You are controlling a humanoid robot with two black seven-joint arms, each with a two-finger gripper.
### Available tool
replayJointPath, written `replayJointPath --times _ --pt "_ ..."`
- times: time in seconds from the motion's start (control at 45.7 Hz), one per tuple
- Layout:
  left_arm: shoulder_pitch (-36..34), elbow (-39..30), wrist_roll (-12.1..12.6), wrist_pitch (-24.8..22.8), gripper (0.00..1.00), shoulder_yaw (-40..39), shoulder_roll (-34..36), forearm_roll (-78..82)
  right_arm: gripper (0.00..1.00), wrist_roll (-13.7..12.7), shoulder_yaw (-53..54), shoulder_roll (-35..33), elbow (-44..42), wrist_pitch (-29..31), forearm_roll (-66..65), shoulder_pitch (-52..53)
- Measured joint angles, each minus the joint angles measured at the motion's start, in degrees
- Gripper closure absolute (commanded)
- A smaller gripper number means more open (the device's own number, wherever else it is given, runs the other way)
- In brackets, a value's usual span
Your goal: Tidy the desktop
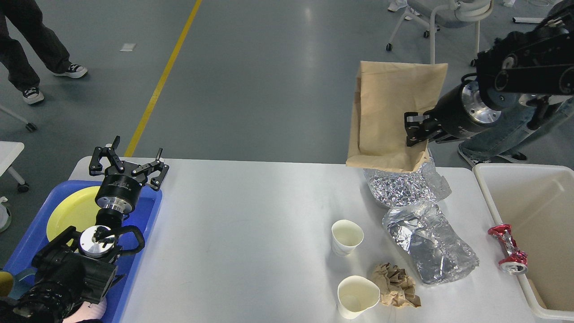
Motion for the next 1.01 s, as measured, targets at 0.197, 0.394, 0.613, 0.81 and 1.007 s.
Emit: replayJointPath --times 0.197,0.394,0.613,0.81,1.007 --pt "0.0 0.0 0.0 0.0 0.00 0.0 0.0 0.0 1.00 0.0 -0.5 -7.2 -14.3 -4.5 1.5 -15.2" --pt "0.0 0.0 0.0 0.0 0.00 0.0 0.0 0.0 1.00 -0.1 0.1 -9.8 -27.1 -14.0 7.1 -31.3" --pt "0.0 0.0 0.0 0.0 0.00 0.0 0.0 0.0 1.00 -0.7 0.3 -9.2 -47.7 -19.3 16.9 -50.6" --pt "0.0 0.0 0.0 0.0 0.00 0.0 0.0 0.0 1.00 -1.1 0.6 -6.4 -62.4 -21.0 21.8 -64.6" --pt "0.0 0.0 0.0 0.0 0.00 0.0 0.0 0.0 0.28 -3.2 1.0 -4.9 -67.0 -21.9 23.6 -70.4"
